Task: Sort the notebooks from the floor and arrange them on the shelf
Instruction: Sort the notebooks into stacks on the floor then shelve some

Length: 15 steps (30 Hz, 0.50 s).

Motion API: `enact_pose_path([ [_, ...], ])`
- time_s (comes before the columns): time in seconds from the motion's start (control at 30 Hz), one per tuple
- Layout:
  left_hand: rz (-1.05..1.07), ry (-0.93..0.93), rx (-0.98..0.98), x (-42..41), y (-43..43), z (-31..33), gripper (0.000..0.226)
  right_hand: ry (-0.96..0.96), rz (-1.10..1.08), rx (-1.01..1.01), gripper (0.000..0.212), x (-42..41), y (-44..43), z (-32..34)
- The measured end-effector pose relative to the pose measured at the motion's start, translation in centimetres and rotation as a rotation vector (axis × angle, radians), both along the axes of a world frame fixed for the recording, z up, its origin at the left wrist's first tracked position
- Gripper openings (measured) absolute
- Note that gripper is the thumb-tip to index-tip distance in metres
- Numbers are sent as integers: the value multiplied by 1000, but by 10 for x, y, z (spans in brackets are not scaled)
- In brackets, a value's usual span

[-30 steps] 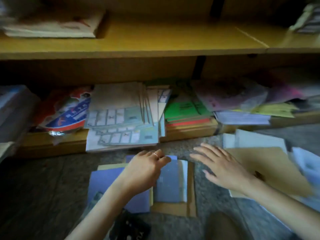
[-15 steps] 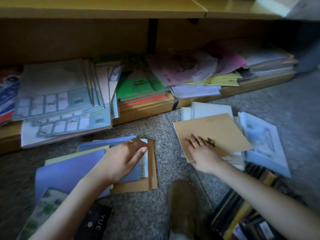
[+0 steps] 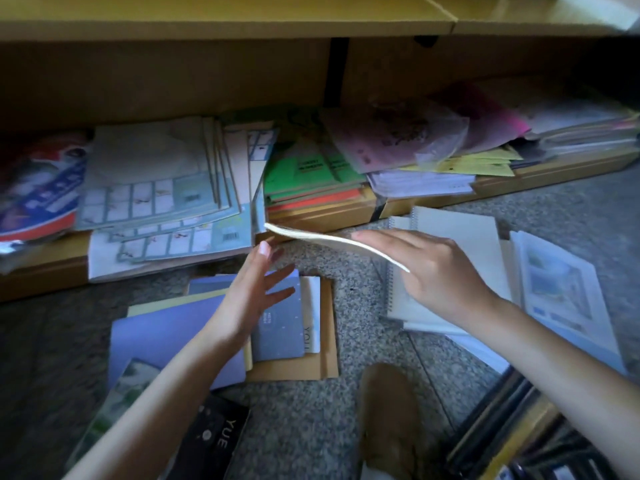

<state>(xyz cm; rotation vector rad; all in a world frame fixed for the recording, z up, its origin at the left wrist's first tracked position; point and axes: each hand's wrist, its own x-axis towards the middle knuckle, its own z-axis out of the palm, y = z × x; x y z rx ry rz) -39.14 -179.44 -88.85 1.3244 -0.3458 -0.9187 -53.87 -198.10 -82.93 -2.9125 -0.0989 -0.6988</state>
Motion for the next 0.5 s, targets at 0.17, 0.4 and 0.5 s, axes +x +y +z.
enact_pose_path([
  [0.17,-72,516,-336,10,13,8,99,-142,203,69,39,15,23,-11],
  [0.4,-81,429,-280,26,31,16,63,-162,237,-125,41,9,22,-18],
  [0.5,-156,242,-222,33,38,24,70,-126,111,-94,53,3,15,-29],
])
